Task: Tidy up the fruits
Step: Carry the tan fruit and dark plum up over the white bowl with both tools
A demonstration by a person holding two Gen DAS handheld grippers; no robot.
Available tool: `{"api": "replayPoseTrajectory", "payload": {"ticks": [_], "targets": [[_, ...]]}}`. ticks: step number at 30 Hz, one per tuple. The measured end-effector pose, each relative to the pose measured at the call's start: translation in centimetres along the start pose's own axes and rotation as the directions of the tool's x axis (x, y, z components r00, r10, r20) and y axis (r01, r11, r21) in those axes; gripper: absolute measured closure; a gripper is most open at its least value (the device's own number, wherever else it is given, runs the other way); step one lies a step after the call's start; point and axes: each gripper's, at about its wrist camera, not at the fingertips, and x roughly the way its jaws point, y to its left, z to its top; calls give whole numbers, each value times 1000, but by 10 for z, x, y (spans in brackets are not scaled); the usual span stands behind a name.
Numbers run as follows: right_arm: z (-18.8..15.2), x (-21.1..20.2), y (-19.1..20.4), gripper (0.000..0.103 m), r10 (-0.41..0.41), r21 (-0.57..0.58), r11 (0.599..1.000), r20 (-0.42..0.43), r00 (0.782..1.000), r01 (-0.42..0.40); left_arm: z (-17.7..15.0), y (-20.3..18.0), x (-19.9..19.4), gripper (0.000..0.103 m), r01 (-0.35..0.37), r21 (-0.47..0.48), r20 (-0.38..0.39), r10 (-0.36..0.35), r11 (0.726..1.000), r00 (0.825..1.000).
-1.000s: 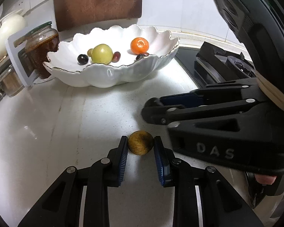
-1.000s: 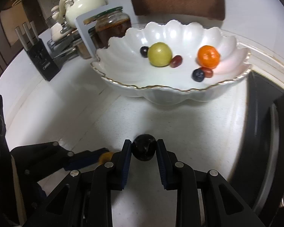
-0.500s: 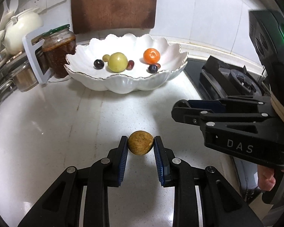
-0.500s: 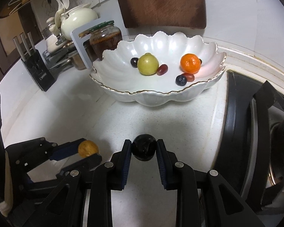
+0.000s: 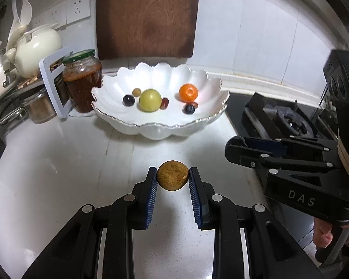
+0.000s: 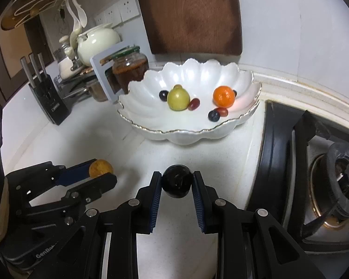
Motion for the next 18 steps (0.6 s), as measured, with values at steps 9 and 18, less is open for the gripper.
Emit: {"api": "replayPoseTrajectory", "payload": {"ticks": [9,18], "targets": [[9,-20,6,75,-28,5,1000,61,998,28,14,9,-15,75,-3,-25,41,4,1000,999],[27,-37,8,75,-50,6,999,133,990,49,36,16,-30,75,-23,-22,106,25,999,994]]}}
